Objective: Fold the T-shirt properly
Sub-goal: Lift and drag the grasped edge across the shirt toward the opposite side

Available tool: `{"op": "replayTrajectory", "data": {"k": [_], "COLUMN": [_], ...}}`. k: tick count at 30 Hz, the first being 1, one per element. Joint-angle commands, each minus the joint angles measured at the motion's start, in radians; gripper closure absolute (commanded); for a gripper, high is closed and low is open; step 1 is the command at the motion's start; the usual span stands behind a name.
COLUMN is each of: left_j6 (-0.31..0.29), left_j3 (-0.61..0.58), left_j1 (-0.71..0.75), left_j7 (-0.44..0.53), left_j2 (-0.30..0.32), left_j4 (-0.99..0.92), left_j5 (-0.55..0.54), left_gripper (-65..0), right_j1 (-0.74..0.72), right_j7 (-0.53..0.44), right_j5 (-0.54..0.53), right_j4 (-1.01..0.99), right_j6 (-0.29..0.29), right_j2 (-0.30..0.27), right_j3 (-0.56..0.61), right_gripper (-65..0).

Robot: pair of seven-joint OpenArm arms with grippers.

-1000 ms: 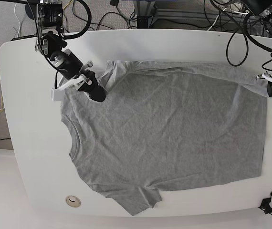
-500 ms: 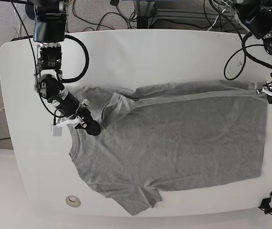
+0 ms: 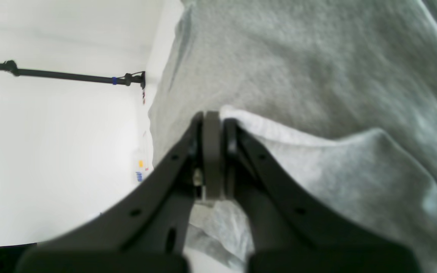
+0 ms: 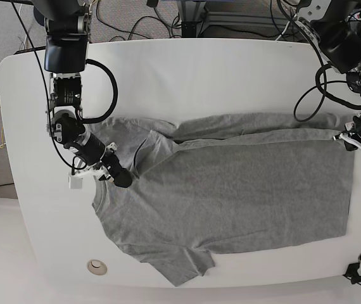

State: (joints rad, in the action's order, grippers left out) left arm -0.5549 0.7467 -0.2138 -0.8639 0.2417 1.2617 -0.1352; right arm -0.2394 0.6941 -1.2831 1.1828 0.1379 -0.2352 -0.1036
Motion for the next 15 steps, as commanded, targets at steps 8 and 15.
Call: {"op": "replayTrajectory", "data": {"k": [8, 15], "left_j6": [-0.001, -0.001], "left_j3": [-0.008, -0.131], "left_j1": [-0.091, -0.114], "left_j7": [0.065, 0.173], "left_j2": [0.063, 0.100], "left_j4": [-0.107, -0.173], "left_j5": [-0.014, -0.017], "left_gripper": [0.0, 0.0], "right_j1": [-0.137, -0.183], "right_j7": [-0.015, -0.029], "right_j5": [0.041, 0.043], "right_j4": [-0.128, -0.129], "right_j6": [0.024, 0.024], "right_j2": [-0.011, -0.013], "right_j3": [-0.005, -0.005], "right_gripper": [0.0, 0.0]}}
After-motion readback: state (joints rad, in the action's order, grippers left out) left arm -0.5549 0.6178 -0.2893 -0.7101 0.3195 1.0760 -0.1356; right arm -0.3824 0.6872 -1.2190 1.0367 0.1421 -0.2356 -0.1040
